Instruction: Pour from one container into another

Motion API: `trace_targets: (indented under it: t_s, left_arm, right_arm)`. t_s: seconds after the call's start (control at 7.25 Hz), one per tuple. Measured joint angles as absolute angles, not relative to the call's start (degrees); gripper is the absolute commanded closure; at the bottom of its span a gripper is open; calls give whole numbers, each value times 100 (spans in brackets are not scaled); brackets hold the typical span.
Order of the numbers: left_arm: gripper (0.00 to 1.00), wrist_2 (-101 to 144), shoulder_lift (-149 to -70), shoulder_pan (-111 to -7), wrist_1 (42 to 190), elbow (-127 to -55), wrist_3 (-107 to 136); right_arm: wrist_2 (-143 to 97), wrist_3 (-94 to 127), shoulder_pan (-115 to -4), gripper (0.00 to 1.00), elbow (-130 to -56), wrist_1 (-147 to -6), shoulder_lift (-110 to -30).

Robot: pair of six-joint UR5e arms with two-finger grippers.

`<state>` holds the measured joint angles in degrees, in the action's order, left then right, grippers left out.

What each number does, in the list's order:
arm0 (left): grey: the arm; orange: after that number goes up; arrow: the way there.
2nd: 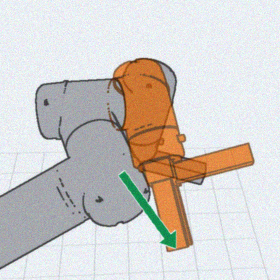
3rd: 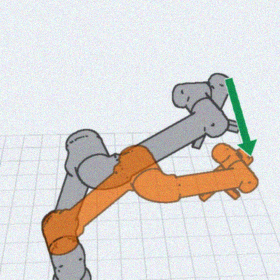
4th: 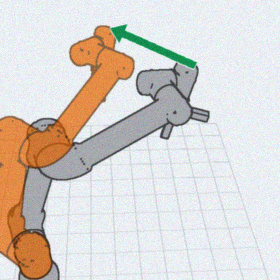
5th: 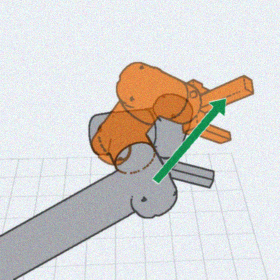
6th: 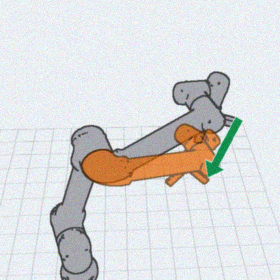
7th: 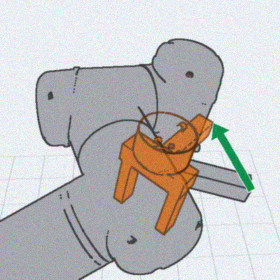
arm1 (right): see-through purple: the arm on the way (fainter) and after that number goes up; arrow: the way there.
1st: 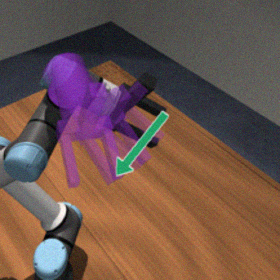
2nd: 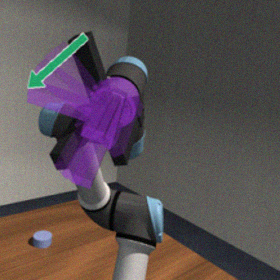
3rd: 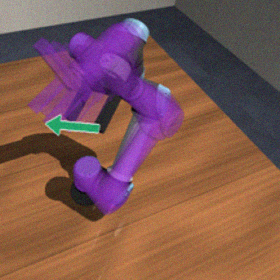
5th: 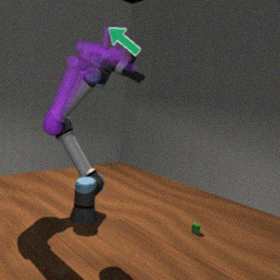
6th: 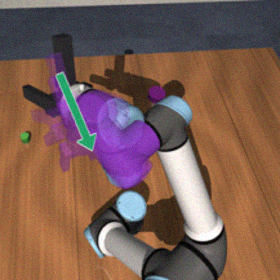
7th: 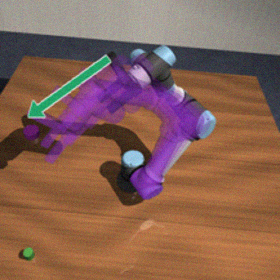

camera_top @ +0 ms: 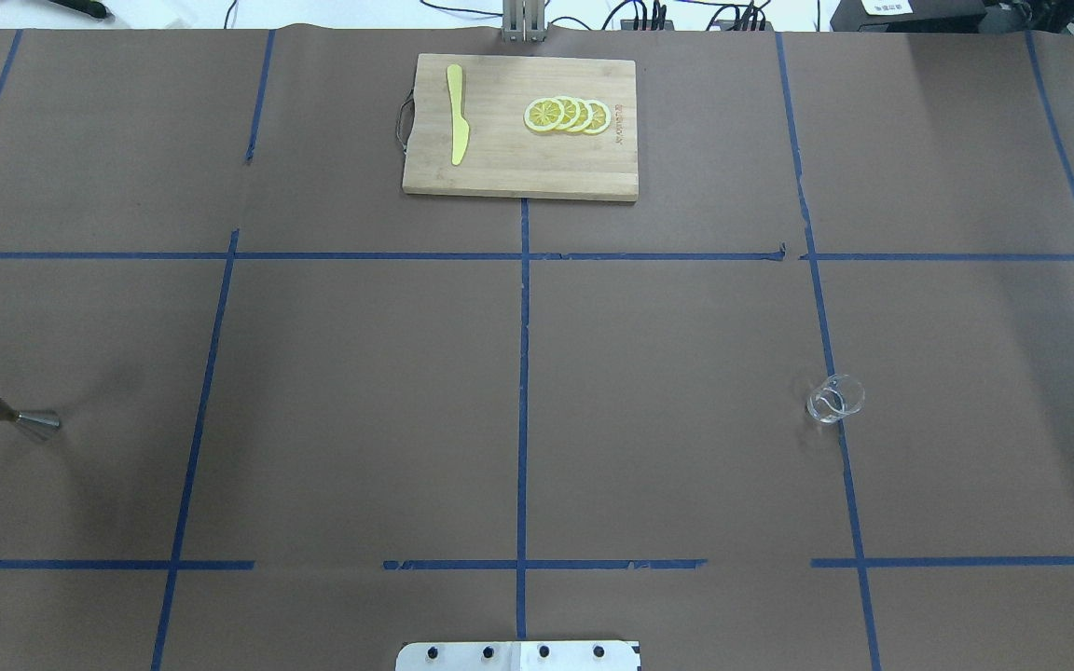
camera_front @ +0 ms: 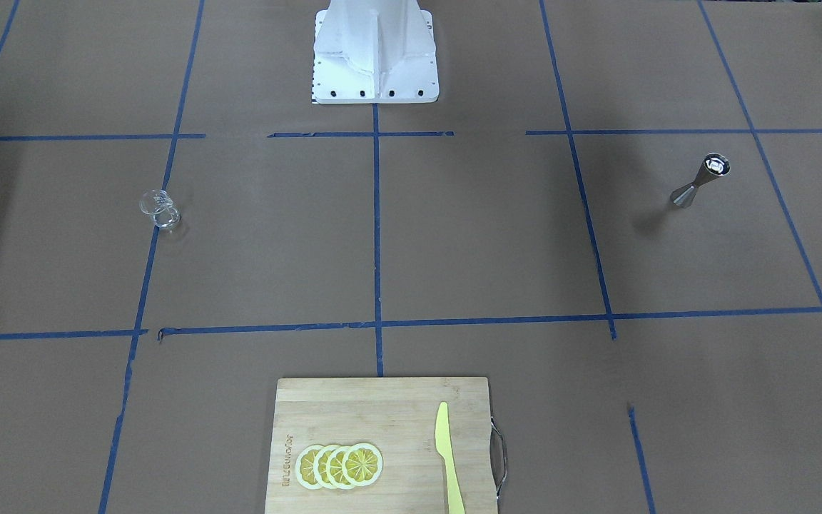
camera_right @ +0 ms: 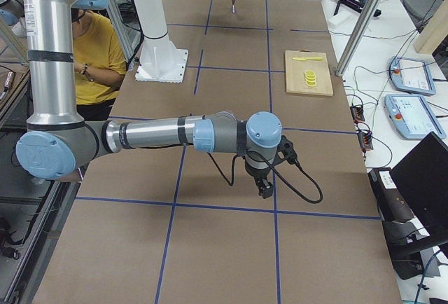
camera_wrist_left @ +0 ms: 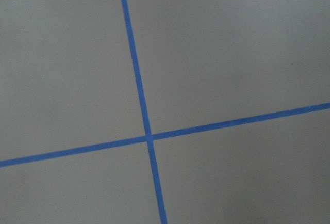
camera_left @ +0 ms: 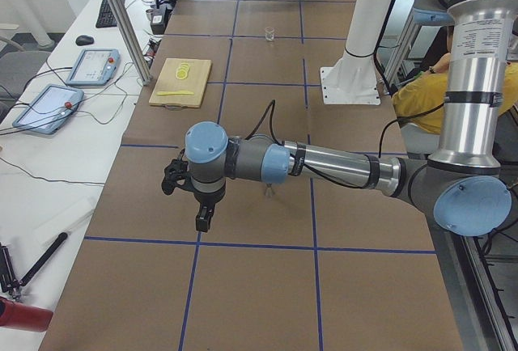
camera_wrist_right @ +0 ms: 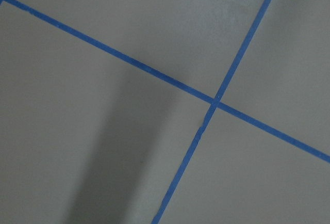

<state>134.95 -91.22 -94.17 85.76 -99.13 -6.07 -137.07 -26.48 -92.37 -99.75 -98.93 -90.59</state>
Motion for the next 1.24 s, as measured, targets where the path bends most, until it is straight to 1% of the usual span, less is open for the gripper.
trace_targets:
  t_s: [0.14,0.41,1.24]
  left_arm:
    - [0,13475,-9089,-9554,8384,-10002,-720]
    - [0,13485,-9072,-9610,8339,-10022,-746]
    - [0,13522,-8940,-9600,8745,-10056,-759]
  right_arm:
    - [-13726,-2253,-9252,0,-10097,-10094,-9096]
    - [-13738,-1193,-9234,0,-10142,-10058,-9158]
    - [-13739,-527,-9119,0,-10162,-9230,-9935]
